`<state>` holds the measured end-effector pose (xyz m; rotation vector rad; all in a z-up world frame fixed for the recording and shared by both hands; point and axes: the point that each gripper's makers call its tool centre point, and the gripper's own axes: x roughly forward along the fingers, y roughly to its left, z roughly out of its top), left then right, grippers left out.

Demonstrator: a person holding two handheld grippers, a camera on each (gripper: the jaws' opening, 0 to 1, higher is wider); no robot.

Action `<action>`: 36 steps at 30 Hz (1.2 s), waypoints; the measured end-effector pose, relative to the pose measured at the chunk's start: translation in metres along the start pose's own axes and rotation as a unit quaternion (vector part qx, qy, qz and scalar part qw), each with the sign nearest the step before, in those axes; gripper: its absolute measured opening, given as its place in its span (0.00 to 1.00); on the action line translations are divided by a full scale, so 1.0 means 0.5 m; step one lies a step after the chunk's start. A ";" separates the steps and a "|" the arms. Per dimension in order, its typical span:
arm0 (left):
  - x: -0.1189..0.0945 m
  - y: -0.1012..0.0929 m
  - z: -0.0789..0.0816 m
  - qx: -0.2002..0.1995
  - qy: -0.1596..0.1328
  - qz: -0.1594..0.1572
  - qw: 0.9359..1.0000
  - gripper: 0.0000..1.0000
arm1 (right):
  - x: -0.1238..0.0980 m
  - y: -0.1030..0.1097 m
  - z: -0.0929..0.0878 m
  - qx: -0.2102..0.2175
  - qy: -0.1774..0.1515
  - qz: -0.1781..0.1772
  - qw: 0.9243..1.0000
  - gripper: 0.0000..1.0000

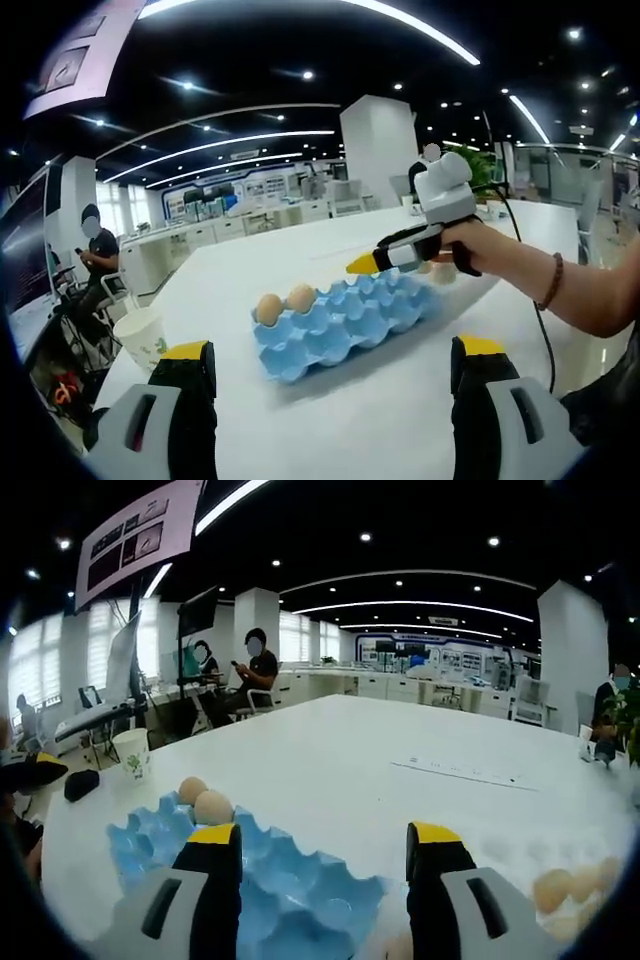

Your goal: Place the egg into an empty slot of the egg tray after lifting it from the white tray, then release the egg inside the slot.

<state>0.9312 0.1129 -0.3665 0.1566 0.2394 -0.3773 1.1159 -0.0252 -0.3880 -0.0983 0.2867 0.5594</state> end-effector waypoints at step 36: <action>0.029 -0.015 0.010 0.003 0.001 -0.008 1.000 1.00 | -0.077 -0.147 -0.026 0.031 0.003 -0.067 0.997 0.67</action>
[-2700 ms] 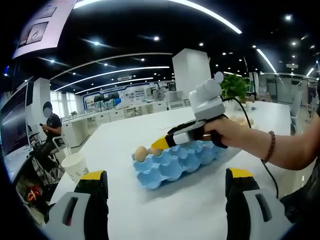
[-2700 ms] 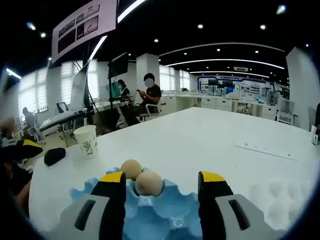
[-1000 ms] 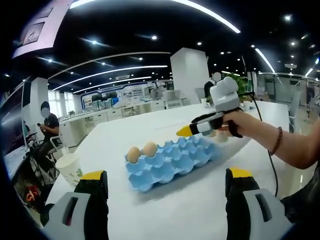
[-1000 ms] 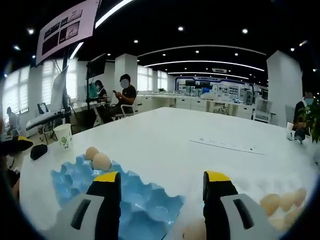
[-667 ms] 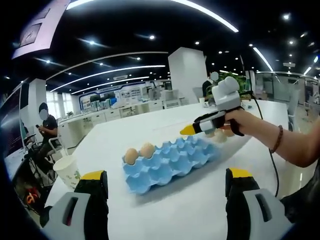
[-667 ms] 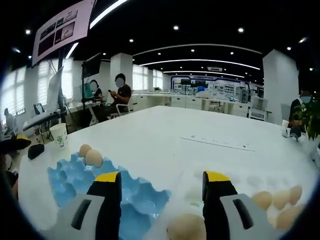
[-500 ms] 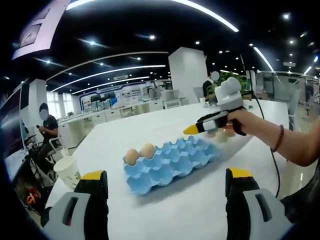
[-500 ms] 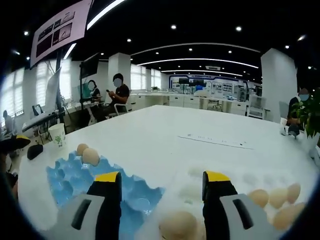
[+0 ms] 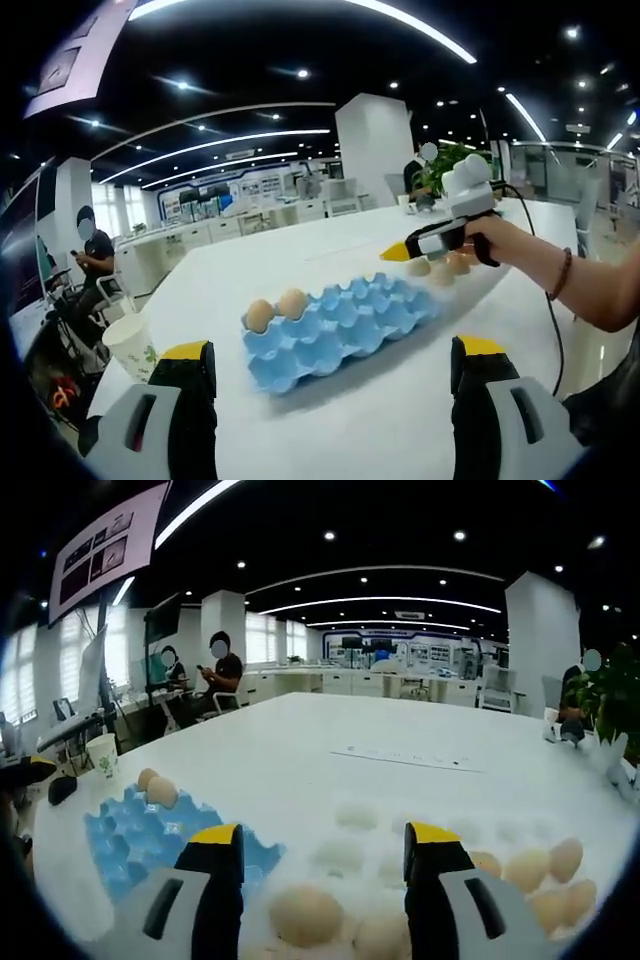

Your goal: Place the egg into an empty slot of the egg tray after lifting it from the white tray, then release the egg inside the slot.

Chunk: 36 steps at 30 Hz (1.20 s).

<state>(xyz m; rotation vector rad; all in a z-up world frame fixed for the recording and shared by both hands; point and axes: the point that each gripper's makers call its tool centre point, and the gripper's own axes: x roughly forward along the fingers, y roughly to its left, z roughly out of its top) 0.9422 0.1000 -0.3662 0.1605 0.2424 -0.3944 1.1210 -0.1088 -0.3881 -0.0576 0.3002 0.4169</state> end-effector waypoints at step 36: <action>0.015 -0.007 -0.004 -0.008 0.003 -0.011 1.000 1.00 | -0.047 -0.144 -0.038 0.035 0.006 -0.074 0.997 0.56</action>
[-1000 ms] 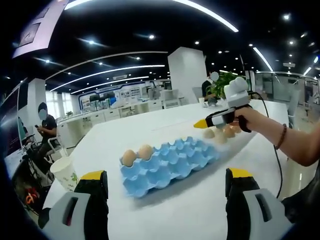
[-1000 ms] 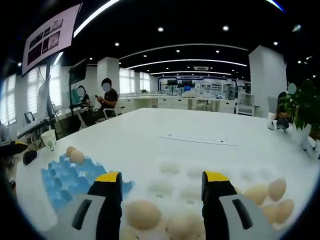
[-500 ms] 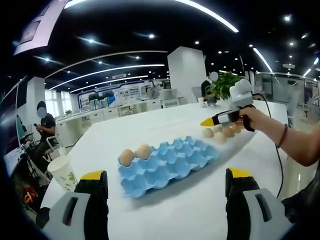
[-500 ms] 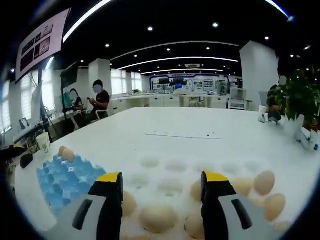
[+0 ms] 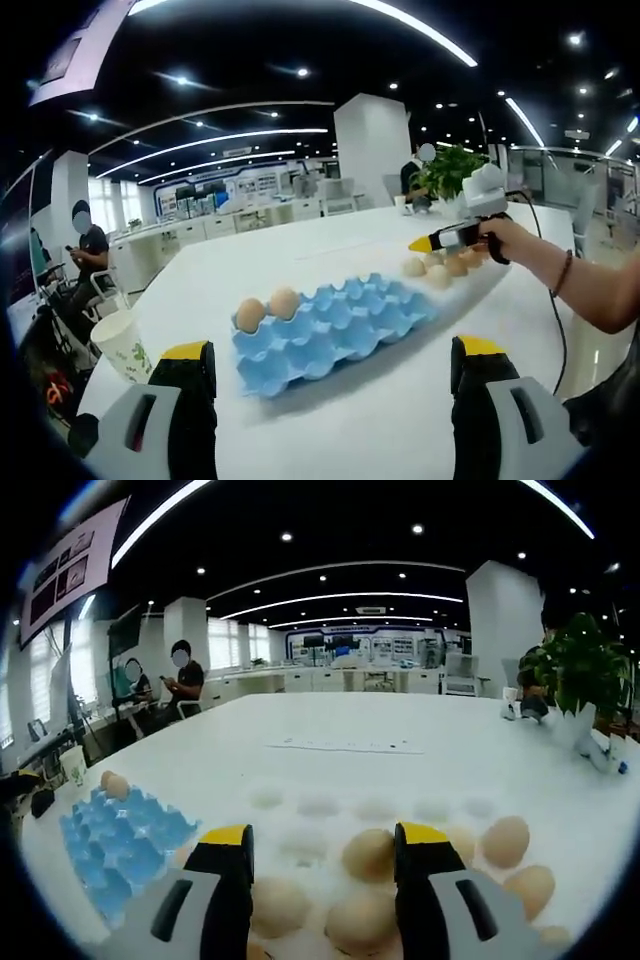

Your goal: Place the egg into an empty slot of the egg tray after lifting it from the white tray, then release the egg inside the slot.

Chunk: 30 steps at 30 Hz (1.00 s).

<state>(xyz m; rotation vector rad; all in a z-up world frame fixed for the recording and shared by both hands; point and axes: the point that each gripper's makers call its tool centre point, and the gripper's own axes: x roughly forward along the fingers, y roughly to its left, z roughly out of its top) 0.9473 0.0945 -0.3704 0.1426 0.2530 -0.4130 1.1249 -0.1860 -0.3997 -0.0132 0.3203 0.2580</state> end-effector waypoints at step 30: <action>0.007 0.004 0.008 0.004 0.004 0.004 1.000 1.00 | 0.027 -0.074 -0.021 0.007 0.054 -0.064 0.996 0.26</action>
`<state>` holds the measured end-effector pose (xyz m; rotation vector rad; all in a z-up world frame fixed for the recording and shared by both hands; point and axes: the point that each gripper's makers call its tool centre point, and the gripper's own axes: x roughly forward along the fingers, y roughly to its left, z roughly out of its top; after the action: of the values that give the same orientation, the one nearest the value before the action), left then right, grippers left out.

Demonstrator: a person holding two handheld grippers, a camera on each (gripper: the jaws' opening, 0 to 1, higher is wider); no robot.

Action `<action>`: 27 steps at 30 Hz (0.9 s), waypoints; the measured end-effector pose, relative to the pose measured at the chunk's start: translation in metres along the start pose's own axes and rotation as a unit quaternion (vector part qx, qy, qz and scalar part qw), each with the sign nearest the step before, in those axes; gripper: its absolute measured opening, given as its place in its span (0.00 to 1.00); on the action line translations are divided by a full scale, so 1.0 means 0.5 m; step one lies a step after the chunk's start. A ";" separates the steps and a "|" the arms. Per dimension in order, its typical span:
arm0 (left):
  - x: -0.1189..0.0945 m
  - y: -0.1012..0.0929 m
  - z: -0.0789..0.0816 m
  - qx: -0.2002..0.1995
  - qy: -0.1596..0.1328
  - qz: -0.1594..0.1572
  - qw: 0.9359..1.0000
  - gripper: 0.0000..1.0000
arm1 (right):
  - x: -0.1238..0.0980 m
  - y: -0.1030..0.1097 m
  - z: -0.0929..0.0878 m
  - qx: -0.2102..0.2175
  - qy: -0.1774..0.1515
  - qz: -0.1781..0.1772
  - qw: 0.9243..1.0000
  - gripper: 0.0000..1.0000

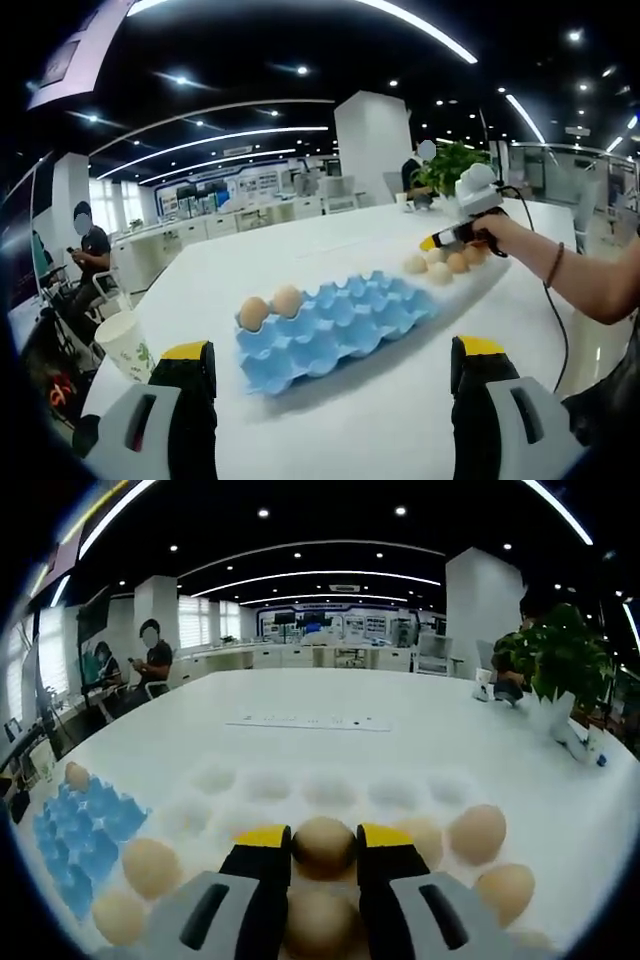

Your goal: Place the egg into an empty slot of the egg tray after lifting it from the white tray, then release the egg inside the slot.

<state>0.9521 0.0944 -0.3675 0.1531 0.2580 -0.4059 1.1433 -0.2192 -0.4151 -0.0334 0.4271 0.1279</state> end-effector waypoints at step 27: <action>-0.012 -0.007 -0.007 0.005 0.001 0.000 1.000 1.00 | -0.046 0.025 0.031 0.006 -0.051 0.016 0.999 0.26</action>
<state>0.9444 0.0942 -0.3697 0.1639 0.2582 -0.4078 1.1273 -0.2083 -0.3917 -0.0078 0.3268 0.1571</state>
